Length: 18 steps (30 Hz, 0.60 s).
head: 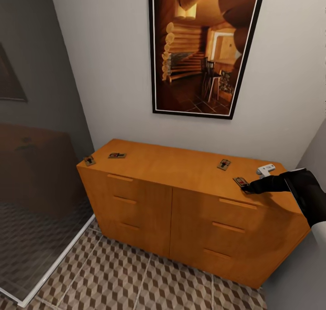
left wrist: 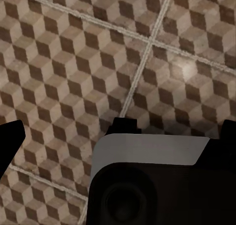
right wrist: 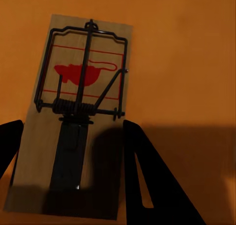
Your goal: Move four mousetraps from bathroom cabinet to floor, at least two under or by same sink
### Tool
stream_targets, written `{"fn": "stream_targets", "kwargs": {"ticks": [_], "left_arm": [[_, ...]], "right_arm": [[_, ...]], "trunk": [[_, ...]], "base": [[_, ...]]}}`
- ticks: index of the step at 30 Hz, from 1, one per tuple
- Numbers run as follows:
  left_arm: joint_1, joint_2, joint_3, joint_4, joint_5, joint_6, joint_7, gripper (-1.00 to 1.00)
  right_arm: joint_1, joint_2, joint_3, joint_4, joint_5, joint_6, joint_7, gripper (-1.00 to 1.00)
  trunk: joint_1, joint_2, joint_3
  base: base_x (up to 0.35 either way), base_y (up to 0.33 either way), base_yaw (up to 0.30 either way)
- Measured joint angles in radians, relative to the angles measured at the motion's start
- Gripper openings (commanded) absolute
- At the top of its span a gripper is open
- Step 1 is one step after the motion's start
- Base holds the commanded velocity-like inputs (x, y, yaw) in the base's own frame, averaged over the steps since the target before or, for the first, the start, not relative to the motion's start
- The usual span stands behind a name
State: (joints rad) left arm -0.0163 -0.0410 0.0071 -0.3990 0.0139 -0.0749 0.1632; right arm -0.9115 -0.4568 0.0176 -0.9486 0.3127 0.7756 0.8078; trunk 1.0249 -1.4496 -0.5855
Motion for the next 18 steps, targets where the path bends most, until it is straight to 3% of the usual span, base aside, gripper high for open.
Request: {"fn": "stream_targets", "kwargs": {"ticks": [18], "left_arm": [[0.0,0.0,0.0,0.0,0.0,0.0,0.0,1.0]], "right_arm": [[0.001,-0.001,0.001,0.022,-0.005,0.01,0.001,-1.0]], "trunk": [[0.0,0.0,0.028]], "base": [[0.0,0.0,0.0]]}}
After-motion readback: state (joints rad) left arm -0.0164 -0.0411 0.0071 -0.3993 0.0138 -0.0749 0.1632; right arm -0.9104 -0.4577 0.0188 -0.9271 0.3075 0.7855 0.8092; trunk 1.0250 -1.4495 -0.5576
